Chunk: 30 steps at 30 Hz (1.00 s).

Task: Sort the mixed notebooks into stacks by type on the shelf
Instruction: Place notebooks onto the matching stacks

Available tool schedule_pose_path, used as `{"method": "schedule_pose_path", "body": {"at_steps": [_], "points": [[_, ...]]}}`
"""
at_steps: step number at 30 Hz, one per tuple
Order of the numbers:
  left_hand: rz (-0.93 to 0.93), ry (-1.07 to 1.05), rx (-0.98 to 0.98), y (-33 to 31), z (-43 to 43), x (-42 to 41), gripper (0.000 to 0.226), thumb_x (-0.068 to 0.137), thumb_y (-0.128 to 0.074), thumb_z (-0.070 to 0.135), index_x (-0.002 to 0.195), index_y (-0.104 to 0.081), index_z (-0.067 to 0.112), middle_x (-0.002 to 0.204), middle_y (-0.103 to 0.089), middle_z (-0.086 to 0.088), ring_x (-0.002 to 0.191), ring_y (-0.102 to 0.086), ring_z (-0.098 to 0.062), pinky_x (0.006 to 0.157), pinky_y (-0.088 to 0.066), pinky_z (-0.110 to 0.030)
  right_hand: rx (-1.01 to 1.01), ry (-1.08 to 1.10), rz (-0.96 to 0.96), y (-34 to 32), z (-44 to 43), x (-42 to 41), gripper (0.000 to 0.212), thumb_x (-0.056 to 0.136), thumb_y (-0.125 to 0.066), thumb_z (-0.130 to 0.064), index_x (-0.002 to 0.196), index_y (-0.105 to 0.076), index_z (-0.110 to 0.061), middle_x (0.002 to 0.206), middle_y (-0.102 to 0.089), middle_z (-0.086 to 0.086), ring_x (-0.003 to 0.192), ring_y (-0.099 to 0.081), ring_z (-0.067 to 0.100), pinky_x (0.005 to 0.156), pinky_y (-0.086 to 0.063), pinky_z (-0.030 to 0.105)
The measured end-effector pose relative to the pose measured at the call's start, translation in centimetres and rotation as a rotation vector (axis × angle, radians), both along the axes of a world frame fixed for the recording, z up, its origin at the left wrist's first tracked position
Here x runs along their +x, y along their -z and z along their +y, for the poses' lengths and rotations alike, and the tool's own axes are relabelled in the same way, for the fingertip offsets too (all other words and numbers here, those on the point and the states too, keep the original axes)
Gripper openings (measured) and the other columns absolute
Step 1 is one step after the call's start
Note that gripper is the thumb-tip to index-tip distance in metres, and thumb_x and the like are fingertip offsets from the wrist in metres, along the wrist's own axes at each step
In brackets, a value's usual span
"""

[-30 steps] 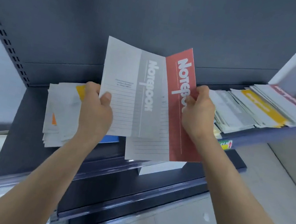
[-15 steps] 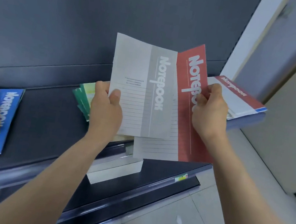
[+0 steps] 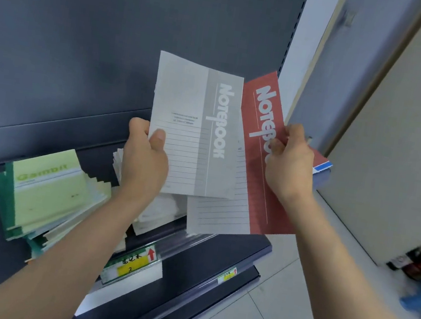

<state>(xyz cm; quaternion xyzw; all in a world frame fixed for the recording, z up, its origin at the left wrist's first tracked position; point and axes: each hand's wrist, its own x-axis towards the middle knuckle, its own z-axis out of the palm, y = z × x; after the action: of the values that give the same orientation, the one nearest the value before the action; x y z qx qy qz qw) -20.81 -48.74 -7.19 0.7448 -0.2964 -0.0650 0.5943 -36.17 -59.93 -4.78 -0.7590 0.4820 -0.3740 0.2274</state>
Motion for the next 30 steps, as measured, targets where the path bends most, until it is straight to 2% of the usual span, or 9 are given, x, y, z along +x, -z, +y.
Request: {"method": "schedule_pose_path", "body": {"at_steps": [4, 7, 9, 13, 16, 19, 23, 27, 30], "points": [[0.016, 0.051, 0.009, -0.4, -3.3, 0.3, 0.01, 0.102, -0.034, 0.019, 0.098, -0.035, 0.011, 0.078, -0.043, 0.014, 0.065, -0.043, -0.002, 0.043, -0.035, -0.004, -0.045, 0.049, 0.029, -0.8, -3.1, -0.3, 0.026, 0.094, -0.044, -0.007, 0.12, -0.044, -0.003, 0.119, -0.06, 0.012, 0.098, -0.058, 0.029, 0.068, -0.034, 0.023], [0.02, 0.054, 0.004, -0.6, -5.2, 0.6, 0.009, 0.102, -0.034, 0.019, 0.098, -0.035, 0.011, 0.079, -0.044, 0.015, 0.067, -0.045, -0.001, 0.045, -0.035, -0.006, -0.054, 0.043, 0.02, -0.8, -5.4, 0.1, 0.023, 0.095, -0.043, -0.007, 0.117, -0.044, -0.003, 0.117, -0.061, 0.012, 0.086, -0.054, 0.024, 0.068, -0.036, 0.025], [0.006, 0.031, 0.009, -0.7, -6.4, 0.9, 0.009, 0.102, -0.034, 0.019, 0.097, -0.036, 0.011, 0.079, -0.044, 0.014, 0.067, -0.045, -0.001, 0.046, -0.035, -0.008, -0.043, 0.011, 0.017, -0.6, -7.0, 0.6, 0.022, 0.095, -0.043, -0.008, 0.117, -0.044, -0.004, 0.118, -0.06, 0.01, 0.085, -0.052, 0.02, 0.068, -0.038, 0.026], [-0.019, -0.05, 0.041, -0.4, -9.2, 0.9, 0.009, 0.101, -0.034, 0.02, 0.098, -0.035, 0.011, 0.077, -0.042, 0.013, 0.064, -0.042, -0.004, 0.05, -0.032, -0.014, -0.042, -0.064, -0.004, 0.3, -10.9, 1.0, 0.024, 0.091, -0.043, -0.001, 0.115, -0.044, -0.003, 0.109, -0.062, 0.01, 0.085, -0.055, 0.02, 0.068, -0.04, 0.027], [-0.017, -0.12, 0.05, 0.0, -11.5, 0.1, 0.01, 0.101, -0.034, 0.018, 0.098, -0.036, 0.009, 0.074, -0.04, 0.01, 0.061, -0.039, -0.005, 0.051, -0.031, -0.02, -0.039, -0.13, 0.006, 0.9, -14.4, 0.7, 0.023, 0.092, -0.043, -0.003, 0.115, -0.044, -0.004, 0.105, -0.062, 0.009, 0.084, -0.054, 0.021, 0.07, -0.046, 0.033], [0.003, -0.191, 0.049, 0.3, -14.2, -1.6, 0.01, 0.101, -0.034, 0.018, 0.098, -0.036, 0.009, 0.074, -0.041, 0.011, 0.061, -0.04, -0.004, 0.049, -0.03, -0.017, -0.042, -0.188, 0.041, 0.7, -18.4, -0.4, 0.023, 0.091, -0.042, -0.004, 0.114, -0.044, -0.005, 0.094, -0.057, 0.004, 0.083, -0.052, 0.021, 0.07, -0.045, 0.034], [0.048, -0.271, 0.046, 0.7, -17.3, -4.0, 0.009, 0.101, -0.035, 0.02, 0.1, -0.036, 0.011, 0.077, -0.045, 0.013, 0.065, -0.044, -0.002, 0.05, -0.031, -0.015, -0.027, -0.25, 0.065, 0.4, -23.7, -2.2, 0.024, 0.092, -0.042, -0.006, 0.115, -0.043, -0.005, 0.094, -0.053, 0.002, 0.085, -0.052, 0.021, 0.076, -0.048, 0.038], [0.045, -0.389, 0.049, 2.2, -18.7, -5.6, 0.011, 0.101, -0.037, 0.02, 0.1, -0.036, 0.01, 0.076, -0.044, 0.011, 0.065, -0.042, -0.001, 0.051, -0.031, -0.018, 0.001, -0.296, 0.114, 1.3, -27.8, -3.4, 0.022, 0.093, -0.043, -0.007, 0.114, -0.044, -0.003, 0.093, -0.052, 0.003, 0.084, -0.051, 0.023, 0.073, -0.046, 0.037], [0.066, -0.455, 0.071, 3.2, -19.0, -6.6, 0.01, 0.101, -0.037, 0.02, 0.101, -0.035, 0.011, 0.076, -0.043, 0.01, 0.066, -0.042, -0.001, 0.052, -0.032, -0.02, 0.021, -0.332, 0.158, 2.8, -29.7, -3.4, 0.021, 0.093, -0.043, -0.007, 0.113, -0.045, -0.002, 0.093, -0.053, 0.005, 0.081, -0.048, 0.022, 0.066, -0.036, 0.031]]}}
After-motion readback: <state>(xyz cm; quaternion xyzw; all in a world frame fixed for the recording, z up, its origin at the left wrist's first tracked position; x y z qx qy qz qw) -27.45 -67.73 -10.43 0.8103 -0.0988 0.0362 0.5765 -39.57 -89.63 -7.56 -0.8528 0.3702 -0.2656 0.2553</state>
